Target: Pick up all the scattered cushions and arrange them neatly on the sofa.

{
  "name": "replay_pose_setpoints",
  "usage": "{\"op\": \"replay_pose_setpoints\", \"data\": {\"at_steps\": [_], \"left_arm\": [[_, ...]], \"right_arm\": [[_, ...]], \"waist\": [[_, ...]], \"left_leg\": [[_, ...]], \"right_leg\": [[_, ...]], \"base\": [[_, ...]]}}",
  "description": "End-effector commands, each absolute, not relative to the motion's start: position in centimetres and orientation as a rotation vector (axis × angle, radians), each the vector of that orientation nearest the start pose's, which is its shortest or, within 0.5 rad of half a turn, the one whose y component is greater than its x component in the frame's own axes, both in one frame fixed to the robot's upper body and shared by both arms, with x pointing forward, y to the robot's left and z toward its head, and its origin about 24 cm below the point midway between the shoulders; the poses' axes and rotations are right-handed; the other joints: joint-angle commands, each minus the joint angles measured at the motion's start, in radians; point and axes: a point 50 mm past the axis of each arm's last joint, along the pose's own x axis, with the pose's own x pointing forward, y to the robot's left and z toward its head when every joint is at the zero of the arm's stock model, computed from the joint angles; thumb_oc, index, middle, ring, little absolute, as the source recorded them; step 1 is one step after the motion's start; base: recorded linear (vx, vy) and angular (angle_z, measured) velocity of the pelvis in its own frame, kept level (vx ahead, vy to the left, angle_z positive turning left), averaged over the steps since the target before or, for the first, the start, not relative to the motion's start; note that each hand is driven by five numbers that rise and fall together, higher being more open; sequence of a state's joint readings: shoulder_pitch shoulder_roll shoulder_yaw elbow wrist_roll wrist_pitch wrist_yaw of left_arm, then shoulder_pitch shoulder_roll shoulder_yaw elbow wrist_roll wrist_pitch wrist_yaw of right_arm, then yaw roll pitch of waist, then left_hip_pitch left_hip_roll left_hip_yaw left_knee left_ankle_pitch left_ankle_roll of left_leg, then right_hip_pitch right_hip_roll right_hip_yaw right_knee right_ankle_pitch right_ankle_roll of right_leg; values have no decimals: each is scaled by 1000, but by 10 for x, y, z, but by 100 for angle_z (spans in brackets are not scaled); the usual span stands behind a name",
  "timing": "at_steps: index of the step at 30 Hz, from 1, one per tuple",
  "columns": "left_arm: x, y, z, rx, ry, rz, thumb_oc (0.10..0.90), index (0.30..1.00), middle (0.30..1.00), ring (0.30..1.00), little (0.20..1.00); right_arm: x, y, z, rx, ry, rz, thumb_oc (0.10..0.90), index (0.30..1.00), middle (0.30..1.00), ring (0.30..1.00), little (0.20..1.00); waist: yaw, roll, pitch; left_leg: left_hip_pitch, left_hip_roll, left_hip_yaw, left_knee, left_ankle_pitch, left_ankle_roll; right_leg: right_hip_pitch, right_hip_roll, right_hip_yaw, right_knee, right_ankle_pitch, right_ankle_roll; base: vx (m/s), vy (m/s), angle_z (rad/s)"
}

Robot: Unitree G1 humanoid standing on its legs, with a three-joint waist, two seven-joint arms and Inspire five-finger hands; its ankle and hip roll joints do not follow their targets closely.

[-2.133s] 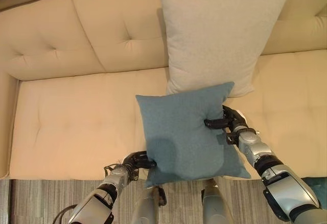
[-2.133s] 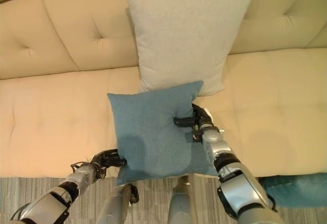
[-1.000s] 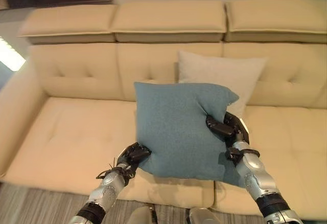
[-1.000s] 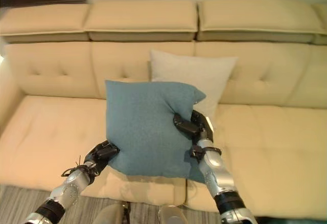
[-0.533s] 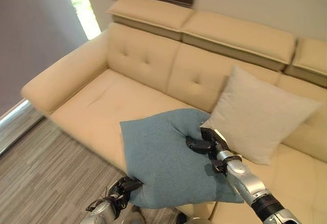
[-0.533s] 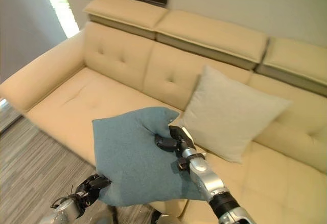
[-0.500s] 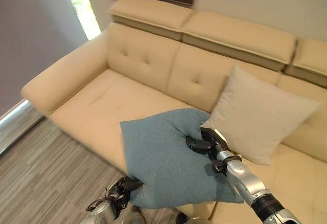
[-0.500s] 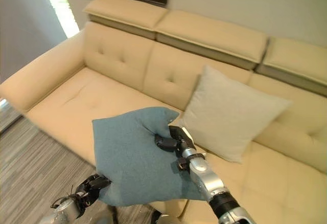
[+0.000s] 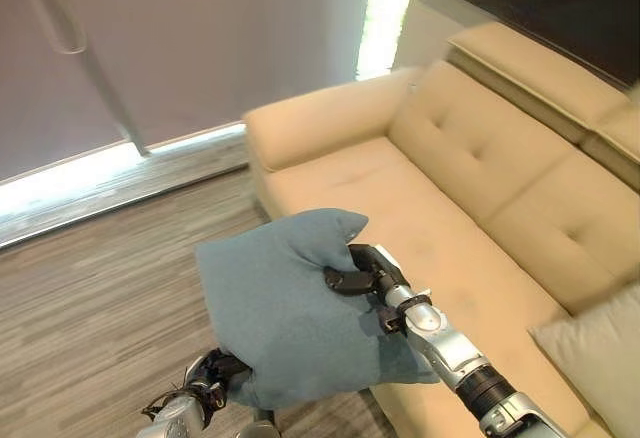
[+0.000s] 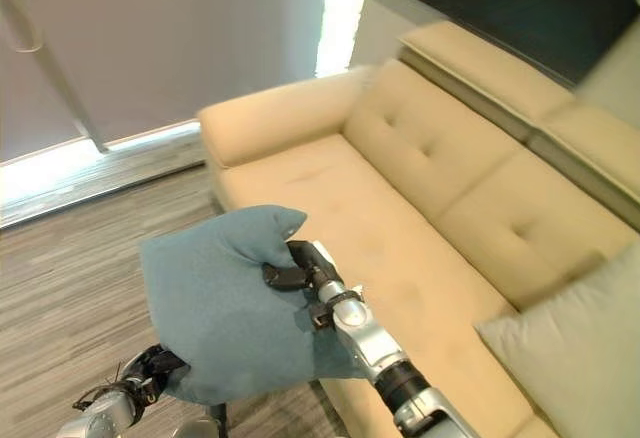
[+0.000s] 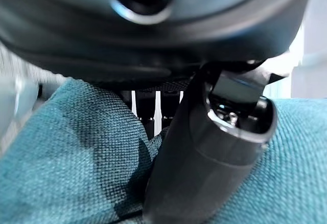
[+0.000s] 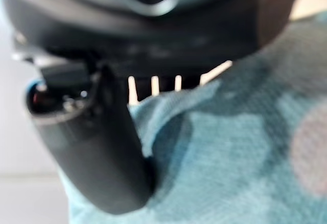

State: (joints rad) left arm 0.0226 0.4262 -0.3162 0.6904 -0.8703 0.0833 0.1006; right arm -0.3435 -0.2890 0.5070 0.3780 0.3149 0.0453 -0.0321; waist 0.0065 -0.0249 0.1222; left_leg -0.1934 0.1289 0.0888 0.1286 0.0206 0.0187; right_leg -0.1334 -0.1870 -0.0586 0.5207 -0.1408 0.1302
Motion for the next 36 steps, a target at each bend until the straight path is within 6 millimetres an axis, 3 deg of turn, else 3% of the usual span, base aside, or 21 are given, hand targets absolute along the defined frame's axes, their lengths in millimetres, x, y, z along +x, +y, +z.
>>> {"op": "replay_pose_setpoints", "data": {"at_steps": [1,5,6,8,10,11,12,13,14,15,17,18,20,21,24,25,27,28,32,33,36], "left_arm": [[288,121,-7,-476,328,-213,400,300,300,300,300],[295,117,-4,-467,323,-205,400,300,300,300,300],[296,116,-6,-479,328,-180,400,300,300,300,300],[298,116,-7,-481,327,-137,400,300,300,300,300],[299,110,-8,-498,341,-126,400,300,300,300,300],[295,109,-13,-498,360,-98,400,300,300,300,300],[295,109,-14,-497,360,-98,400,300,300,300,300],[296,108,-12,-490,356,-84,400,300,300,300,300],[297,108,-11,-484,356,-61,400,300,300,300,300],[297,109,-11,-484,355,-60,400,300,300,300,300],[301,101,-9,-477,365,-67,400,300,300,300,300],[302,103,-8,-459,360,-52,400,300,300,300,300],[303,105,-7,-452,354,-41,400,300,300,300,300],[302,108,-8,-443,350,-35,400,300,300,300,300],[300,114,-11,-425,356,-22,400,300,300,300,300],[300,114,-11,-425,355,-22,400,300,300,300,300],[298,121,-14,-400,350,-3,400,300,300,300,300],[291,121,-20,-396,375,-4,400,300,300,300,300],[298,119,-14,-351,345,-8,400,300,300,300,300],[298,119,-14,-351,345,-8,400,300,300,300,300],[310,120,4,-319,268,-15,400,300,300,300,300]], "right_arm": [[296,-39,55,-126,36,662,400,300,300,300,300],[300,-31,62,-126,16,670,400,300,300,300,300],[299,-23,59,-134,29,690,400,300,300,300,300],[298,-19,54,-171,46,697,400,300,300,300,300],[300,-18,55,-182,42,681,400,300,300,300,300],[298,-14,54,-179,47,685,400,300,300,300,300],[298,-14,54,-179,47,685,400,300,300,300,300],[301,-8,59,-182,33,682,400,300,300,300,300],[301,-5,60,-175,27,684,400,300,300,300,300],[301,-5,61,-174,27,684,400,300,300,300,300],[304,-1,69,-185,-4,683,400,300,300,300,300],[307,5,84,-189,-66,683,400,300,300,300,300],[306,8,90,-195,-89,697,400,300,300,300,300],[305,12,95,-200,-116,712,400,300,300,300,300],[305,14,98,-213,-142,724,400,300,300,300,300],[305,14,98,-214,-142,724,400,300,300,300,300],[303,11,94,-213,-139,728,400,300,300,300,300],[297,15,94,-197,-140,762,400,300,300,300,300],[298,8,104,-188,-176,749,400,300,300,300,300],[298,8,104,-188,-176,749,400,300,300,300,300],[306,-11,123,-196,-254,677,400,300,300,300,300]], "waist": [[-56,-28,51],[-81,-47,58],[-88,-56,52],[-106,-45,48],[-128,-45,37],[-136,-43,9],[-139,-47,6],[-115,-85,13],[-94,-91,28],[-97,-96,25],[-67,-120,47],[-32,-120,57],[-9,-129,64],[34,-130,78],[77,-113,86],[77,-112,85],[94,-105,84],[84,-82,51],[56,-88,15],[57,-87,14],[29,-81,-4]], "left_leg": [[135,-15,4,6,-136,-27],[239,-57,-19,-2,-203,-29],[300,-60,-21,-5,-231,-49],[367,-42,-30,-13,-249,-66],[395,-48,-64,21,-258,-77],[361,-30,-79,218,-166,-112],[358,-35,-81,216,-162,-112],[209,-44,-103,603,9,-143],[143,-34,-98,741,8,-134],[140,-39,-99,739,12,-133],[29,19,-63,802,-40,-91],[-35,35,-57,663,-98,-60],[-62,43,-57,580,-102,-58],[-103,58,-104,361,-92,-67],[-95,70,-272,51,21,-113],[-95,71,-273,47,25,-113],[-127,45,-365,-34,45,-140],[-74,51,-384,-50,54,-148],[-32,1,-336,18,14,-124],[-32,2,-335,18,14,-124],[42,7,-232,-4,-21,-97]], "right_leg": [[-78,123,54,-141,32,8],[-154,142,14,-305,69,8],[-217,106,-79,-401,103,22],[-254,90,-139,-421,125,29],[-250,103,-101,-403,144,27],[-206,144,-40,-376,167,-15],[-208,139,-40,-378,169,-15],[-116,175,0,-389,173,-83],[-81,200,12,-388,157,-109],[-84,195,11,-389,158,-109],[-35,214,24,-374,114,-133],[12,239,45,-361,68,-132],[36,236,57,-360,53,-127],[91,254,104,-360,16,-115],[164,289,211,-346,-38,-110],[162,290,211,-348,-36,-110],[215,310,315,-337,-76,-111],[220,309,360,-315,-102,-98],[198,246,455,-259,-75,-41],[197,246,456,-259,-75,-41],[143,213,442,-210,2,7]], "base": [[484,159,92],[457,33,64],[403,-28,76],[540,-37,77],[575,-79,-16],[566,-117,18],[598,-269,60],[353,-247,45],[354,-248,-27],[189,-157,-70],[351,-118,-67],[534,0,-51],[431,89,-57],[476,190,-55],[483,231,-82],[345,136,-102],[465,281,-103],[553,465,-145],[347,339,-133],[279,220,-92],[222,190,-91]]}}
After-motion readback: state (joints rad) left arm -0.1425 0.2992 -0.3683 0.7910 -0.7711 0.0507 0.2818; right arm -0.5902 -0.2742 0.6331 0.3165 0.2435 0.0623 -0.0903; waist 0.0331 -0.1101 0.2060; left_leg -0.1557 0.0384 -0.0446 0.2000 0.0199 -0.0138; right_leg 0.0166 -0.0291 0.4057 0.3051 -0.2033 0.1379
